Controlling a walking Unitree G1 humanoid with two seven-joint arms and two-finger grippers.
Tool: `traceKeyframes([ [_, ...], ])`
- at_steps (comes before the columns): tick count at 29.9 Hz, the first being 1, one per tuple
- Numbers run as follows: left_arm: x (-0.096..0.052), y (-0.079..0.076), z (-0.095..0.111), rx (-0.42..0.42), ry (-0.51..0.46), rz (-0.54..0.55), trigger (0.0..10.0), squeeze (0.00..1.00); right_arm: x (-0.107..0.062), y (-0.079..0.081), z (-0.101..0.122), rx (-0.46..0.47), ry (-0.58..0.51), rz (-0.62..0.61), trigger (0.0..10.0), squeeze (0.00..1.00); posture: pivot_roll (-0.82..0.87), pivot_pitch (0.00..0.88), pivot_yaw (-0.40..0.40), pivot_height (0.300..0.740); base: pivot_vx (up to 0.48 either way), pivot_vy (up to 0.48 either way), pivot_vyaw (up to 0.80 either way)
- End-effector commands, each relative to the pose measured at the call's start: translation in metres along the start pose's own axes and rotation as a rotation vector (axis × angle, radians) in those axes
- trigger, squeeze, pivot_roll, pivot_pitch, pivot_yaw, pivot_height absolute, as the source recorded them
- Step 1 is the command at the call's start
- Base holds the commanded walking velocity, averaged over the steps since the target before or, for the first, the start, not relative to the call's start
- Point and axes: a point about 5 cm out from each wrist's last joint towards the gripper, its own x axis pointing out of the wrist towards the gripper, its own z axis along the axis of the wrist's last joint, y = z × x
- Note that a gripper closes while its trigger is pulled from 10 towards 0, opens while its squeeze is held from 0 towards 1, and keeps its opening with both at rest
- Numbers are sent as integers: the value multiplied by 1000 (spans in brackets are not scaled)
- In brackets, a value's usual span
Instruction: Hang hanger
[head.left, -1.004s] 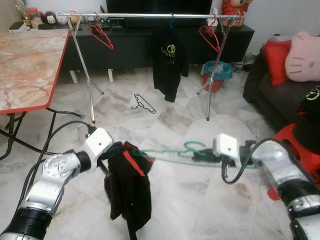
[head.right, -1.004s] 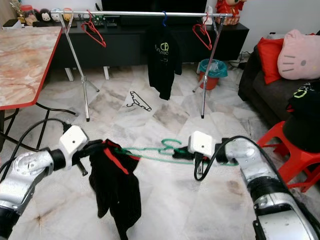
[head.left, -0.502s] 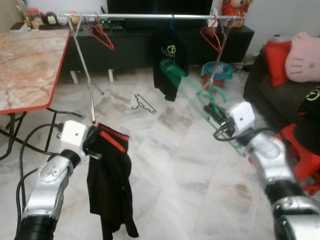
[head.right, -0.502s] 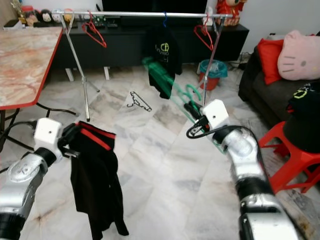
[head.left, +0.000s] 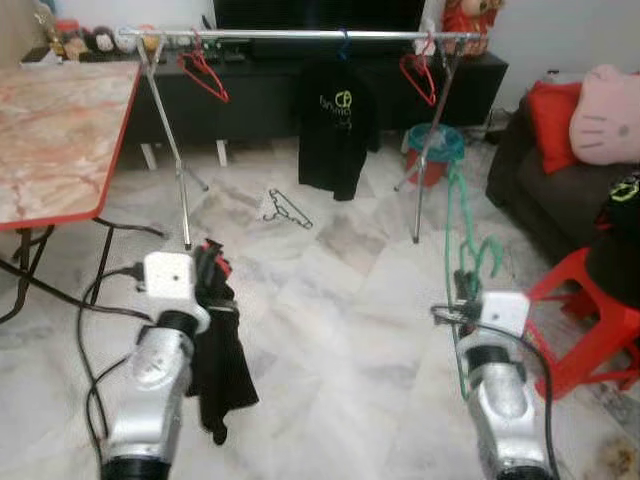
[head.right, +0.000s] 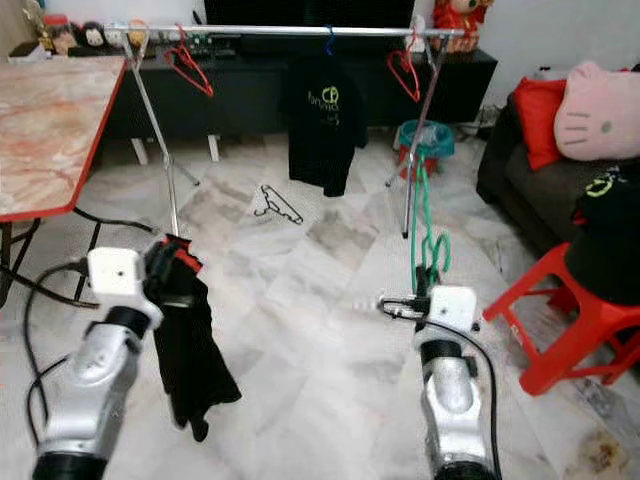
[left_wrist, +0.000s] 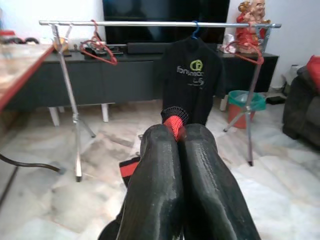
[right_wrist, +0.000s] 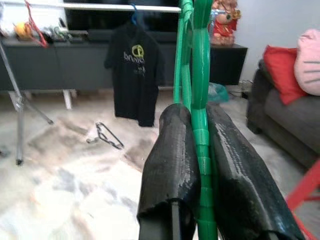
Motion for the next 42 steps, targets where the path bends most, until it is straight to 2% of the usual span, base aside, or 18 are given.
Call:
traceKeyframes([
  [1,0,-1,11,22,-56,-2,10000,0,7,-2,13,7,-53,-30,10000,0,35,0,-40,736,0,0,0],
  [5,0,-1,12,13,-51,1,10000,0,9,-1,18,7,-61,-45,10000,0,39,0,-37,736,0,0,0],
  [10,1,2,10,28,-22,10,10000,0,-2,1,16,-13,-52,-50,10000,0,40,0,-27,736,0,0,0],
  [18,1,3,14,41,-32,26,10000,0,-5,8,18,-14,-48,-20,10000,0,43,0,-33,736,0,272,613],
  [21,1,5,14,47,-31,32,10000,0,-3,11,17,8,-25,-11,10000,0,44,0,-32,736,0,360,0],
  [28,0,6,13,57,-28,40,10000,0,-5,19,18,-16,-33,36,10000,0,40,0,-29,736,0,316,64],
  [33,1,8,14,60,-29,48,10000,0,-5,19,20,-12,-40,31,10000,0,38,0,-29,736,0,313,730],
  [42,2,10,15,66,-32,67,10000,0,-4,20,22,-3,-39,48,10000,0,42,0,-34,736,0,312,0],
])
